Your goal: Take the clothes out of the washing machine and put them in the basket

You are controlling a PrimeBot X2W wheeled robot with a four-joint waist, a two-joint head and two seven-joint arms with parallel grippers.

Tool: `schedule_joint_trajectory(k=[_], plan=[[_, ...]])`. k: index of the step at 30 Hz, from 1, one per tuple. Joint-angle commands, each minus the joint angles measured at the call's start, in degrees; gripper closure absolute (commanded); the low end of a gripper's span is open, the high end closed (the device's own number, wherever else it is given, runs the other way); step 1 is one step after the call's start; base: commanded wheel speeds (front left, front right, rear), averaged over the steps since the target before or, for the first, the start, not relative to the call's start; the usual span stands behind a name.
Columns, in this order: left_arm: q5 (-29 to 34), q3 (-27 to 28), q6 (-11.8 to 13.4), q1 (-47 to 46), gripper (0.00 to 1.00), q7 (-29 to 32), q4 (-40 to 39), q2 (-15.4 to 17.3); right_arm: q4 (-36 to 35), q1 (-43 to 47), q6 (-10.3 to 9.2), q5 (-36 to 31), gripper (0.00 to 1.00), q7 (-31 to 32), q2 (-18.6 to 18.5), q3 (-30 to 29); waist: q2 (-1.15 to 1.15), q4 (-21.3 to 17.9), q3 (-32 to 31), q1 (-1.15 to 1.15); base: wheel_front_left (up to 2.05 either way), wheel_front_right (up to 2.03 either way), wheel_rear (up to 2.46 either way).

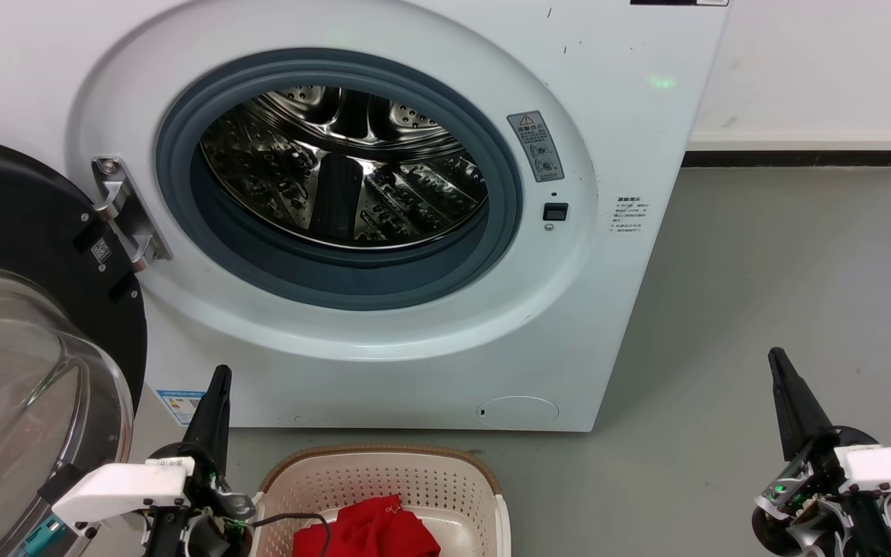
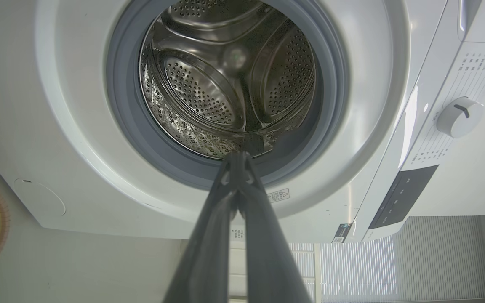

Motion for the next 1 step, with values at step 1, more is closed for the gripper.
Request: schedule_joint_trajectory(k=[1], plan=[[-0.1, 0.2, -0.1, -0.3, 1.00, 0.2, 0.0, -0.1, 0.1, -0.8, 0.00, -0.2, 1.00, 0.2, 0.2, -0.1, 0.00, 0.0, 0.0, 0.00, 0.00, 0.00, 0.00]])
